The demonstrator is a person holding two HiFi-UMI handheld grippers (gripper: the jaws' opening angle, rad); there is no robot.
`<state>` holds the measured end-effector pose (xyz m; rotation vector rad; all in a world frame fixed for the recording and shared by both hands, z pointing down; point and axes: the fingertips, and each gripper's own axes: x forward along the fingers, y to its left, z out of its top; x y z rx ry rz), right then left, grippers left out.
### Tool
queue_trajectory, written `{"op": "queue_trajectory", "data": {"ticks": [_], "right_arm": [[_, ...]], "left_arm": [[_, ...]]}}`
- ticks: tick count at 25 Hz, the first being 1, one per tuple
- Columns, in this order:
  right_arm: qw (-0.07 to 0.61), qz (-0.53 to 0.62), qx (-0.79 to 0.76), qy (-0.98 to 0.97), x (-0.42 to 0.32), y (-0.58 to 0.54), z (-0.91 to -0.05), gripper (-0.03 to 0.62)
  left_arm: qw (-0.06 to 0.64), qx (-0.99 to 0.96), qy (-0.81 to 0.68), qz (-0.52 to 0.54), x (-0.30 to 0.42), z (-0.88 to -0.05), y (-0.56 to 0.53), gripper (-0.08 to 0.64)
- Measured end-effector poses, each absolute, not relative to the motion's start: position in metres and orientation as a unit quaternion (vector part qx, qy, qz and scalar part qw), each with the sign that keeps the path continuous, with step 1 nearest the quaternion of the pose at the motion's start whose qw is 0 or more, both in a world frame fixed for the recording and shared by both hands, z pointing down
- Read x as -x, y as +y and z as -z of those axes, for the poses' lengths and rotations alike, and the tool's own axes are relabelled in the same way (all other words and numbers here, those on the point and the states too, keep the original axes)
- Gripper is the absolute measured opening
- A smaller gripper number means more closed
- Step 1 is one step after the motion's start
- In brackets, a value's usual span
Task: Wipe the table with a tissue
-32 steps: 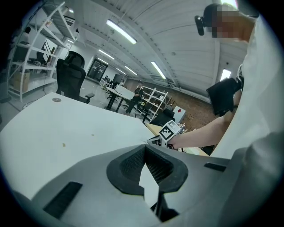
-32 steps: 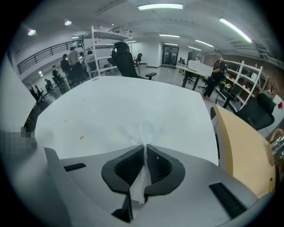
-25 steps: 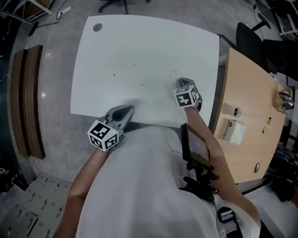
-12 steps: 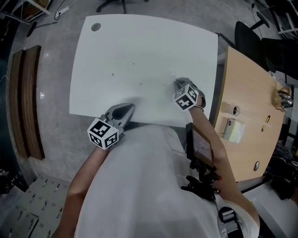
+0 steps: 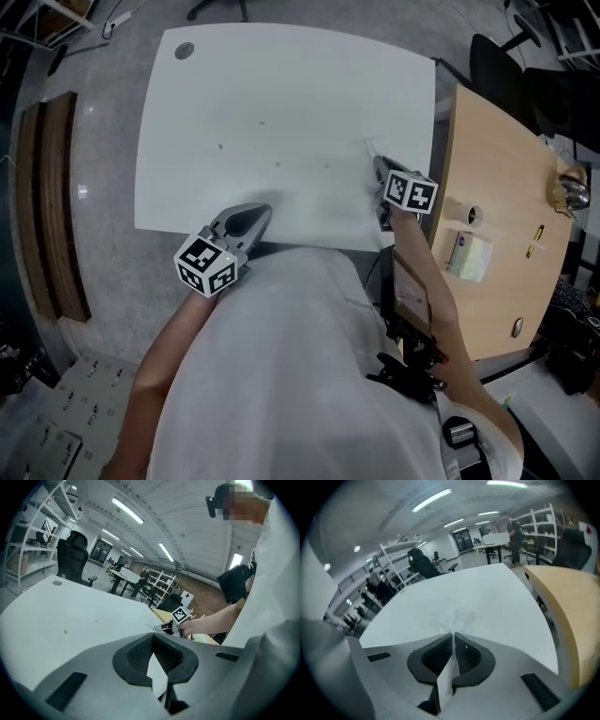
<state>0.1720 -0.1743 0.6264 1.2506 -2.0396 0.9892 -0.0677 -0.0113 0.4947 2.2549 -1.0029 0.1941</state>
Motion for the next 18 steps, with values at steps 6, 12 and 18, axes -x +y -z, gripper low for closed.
{"op": "queue_trajectory", "data": {"ticks": [6,12,18], "right_arm": [[0.371,-0.273,-0.481,-0.746,-0.151,-0.177,-0.64,0.026],[0.377,-0.245,-0.429,-0.783,-0.106,-0.173,-0.638,0.026],[0.384,-0.218,-0.366,-0.819,-0.058,-0.138,-0.639,0.026]], "left_arm": [[0.326,-0.859,-0.388,-0.074,0.071,-0.493,-0.009,0.006],[0.329,-0.854,-0.396,-0.072,0.079,-0.495,-0.001,0.006],[0.327,-0.855,-0.396,-0.069,0.085,-0.494,0.0,0.006]]}}
